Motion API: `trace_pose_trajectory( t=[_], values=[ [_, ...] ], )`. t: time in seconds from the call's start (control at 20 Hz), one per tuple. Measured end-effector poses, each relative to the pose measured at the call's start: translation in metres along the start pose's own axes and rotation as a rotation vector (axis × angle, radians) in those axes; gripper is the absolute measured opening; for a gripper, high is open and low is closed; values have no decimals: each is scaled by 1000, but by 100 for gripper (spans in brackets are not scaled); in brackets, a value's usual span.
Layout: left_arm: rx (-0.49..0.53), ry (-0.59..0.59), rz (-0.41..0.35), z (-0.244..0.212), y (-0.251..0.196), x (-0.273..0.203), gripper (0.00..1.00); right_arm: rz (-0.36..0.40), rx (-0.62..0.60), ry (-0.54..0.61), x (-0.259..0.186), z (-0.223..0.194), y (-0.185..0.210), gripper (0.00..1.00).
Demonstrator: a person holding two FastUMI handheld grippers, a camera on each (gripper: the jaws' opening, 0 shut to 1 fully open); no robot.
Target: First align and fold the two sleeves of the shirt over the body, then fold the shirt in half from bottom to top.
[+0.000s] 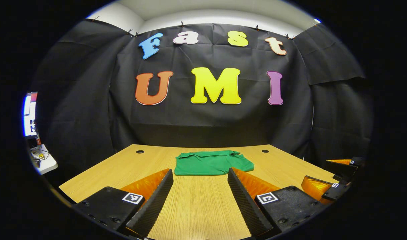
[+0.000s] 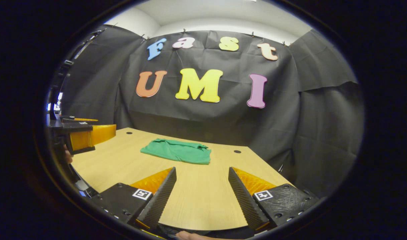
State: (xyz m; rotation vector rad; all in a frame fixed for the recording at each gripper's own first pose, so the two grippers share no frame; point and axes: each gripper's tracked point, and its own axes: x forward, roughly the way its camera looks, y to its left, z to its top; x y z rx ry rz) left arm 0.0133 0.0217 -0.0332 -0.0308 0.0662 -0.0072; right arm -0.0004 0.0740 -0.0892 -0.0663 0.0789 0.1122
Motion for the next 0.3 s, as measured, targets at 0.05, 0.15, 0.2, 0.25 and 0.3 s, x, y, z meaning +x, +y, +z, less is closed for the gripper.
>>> trace_pose_trajectory(
  t=[0.05, 0.15, 0.2, 0.25, 0.3],
  values=[
    [0, 2, 1, -1, 0, 0, 100, 3, -1, 4, 1, -3, 1, 95],
    [0, 3, 2, -1, -2, 0, 100, 5, -1, 11, 1, -6, 0, 97],
    [1, 6, 0, -3, -2, 1, 100, 6, -4, 14, 2, -7, 1, 97],
    [2, 8, -4, -4, -3, 1, 100, 5, -5, 15, 1, -8, 1, 97],
    [1, 10, -6, -4, -4, 1, 100, 5, -7, 15, 1, -9, 1, 95]
  ],
)
